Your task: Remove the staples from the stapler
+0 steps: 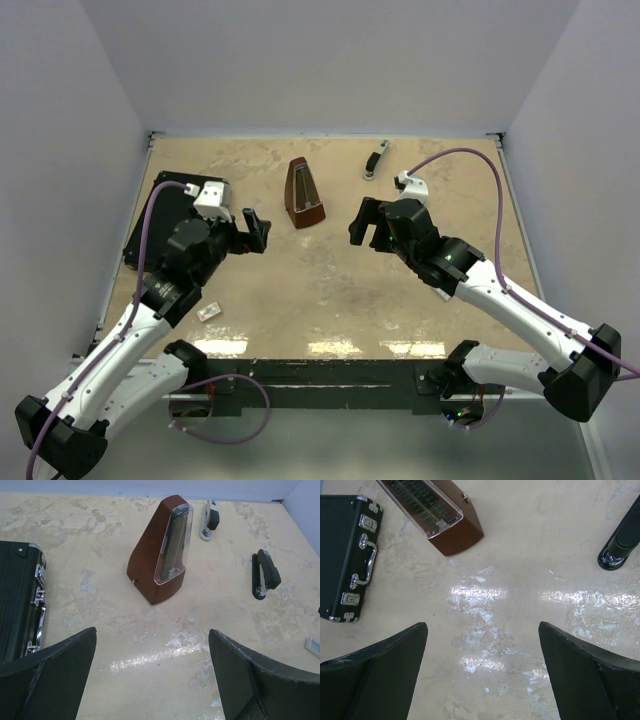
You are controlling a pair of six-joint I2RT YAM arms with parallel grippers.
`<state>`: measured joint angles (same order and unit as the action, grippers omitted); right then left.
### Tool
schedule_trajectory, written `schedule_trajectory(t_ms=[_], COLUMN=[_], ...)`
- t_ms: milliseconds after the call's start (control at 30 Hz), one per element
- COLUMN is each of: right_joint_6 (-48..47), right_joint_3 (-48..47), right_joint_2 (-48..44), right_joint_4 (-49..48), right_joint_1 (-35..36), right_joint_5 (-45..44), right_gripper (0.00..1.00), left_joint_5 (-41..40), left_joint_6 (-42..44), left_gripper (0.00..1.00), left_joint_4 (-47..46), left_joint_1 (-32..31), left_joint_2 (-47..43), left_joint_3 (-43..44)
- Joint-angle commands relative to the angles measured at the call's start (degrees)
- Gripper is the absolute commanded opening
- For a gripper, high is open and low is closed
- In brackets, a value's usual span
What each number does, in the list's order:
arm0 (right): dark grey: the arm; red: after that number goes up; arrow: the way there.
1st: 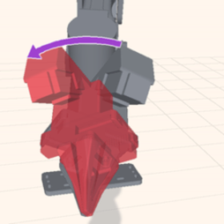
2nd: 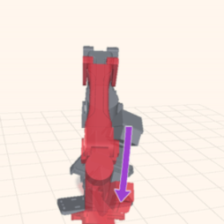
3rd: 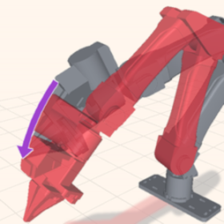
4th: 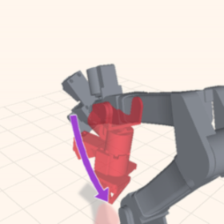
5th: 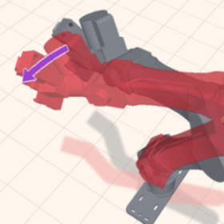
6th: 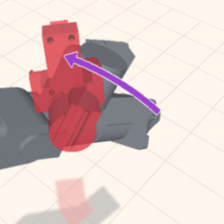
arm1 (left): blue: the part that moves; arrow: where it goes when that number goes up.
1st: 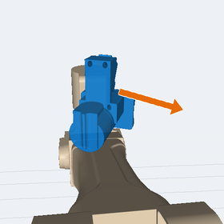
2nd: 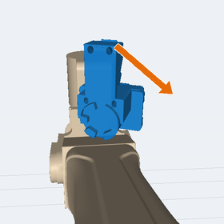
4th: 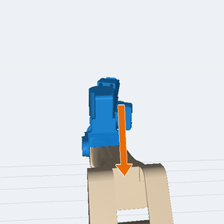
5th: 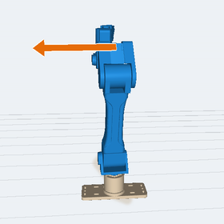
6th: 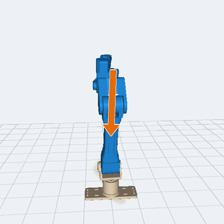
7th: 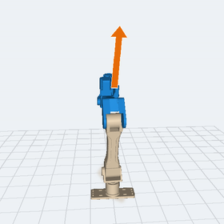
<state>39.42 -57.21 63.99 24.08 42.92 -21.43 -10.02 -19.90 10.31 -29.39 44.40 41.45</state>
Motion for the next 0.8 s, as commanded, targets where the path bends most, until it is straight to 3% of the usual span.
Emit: schedule_trajectory(t_ms=[0, 400, 567, 767], right_joint_6=[0.39, 5.57, 13.83, 15.95], right_joint_3=[-1.24, -4.75, -7.82, -14.33], right_joint_2=[-1.50, 0.26, 4.03, 12.55], right_joint_4=[0.44, 7.03, 15.99, 22.42], right_joint_1=[0.06, 0.06, -0.03, -3.62], right_joint_5=[-2.21, -6.25, -13.45, -21.54], right_gripper=[0.99, 0.99, 0.95, 0.91], left_joint_5=[0.18, -0.70, -3.51, -4.83], left_joint_6=[0.83, 0.48, 0.56, 0.83], left_gripper=[0.98, 0.98, 0.98, 0.98], left_joint_4=[-2.84, -1.96, 1.11, 3.93], left_joint_1=[-0.14, -0.14, -0.14, -0.14], left_joint_2=[0.33, -0.54, -0.37, -2.83], left_joint_3=[0.21, 0.12, 1.08, 1.09])
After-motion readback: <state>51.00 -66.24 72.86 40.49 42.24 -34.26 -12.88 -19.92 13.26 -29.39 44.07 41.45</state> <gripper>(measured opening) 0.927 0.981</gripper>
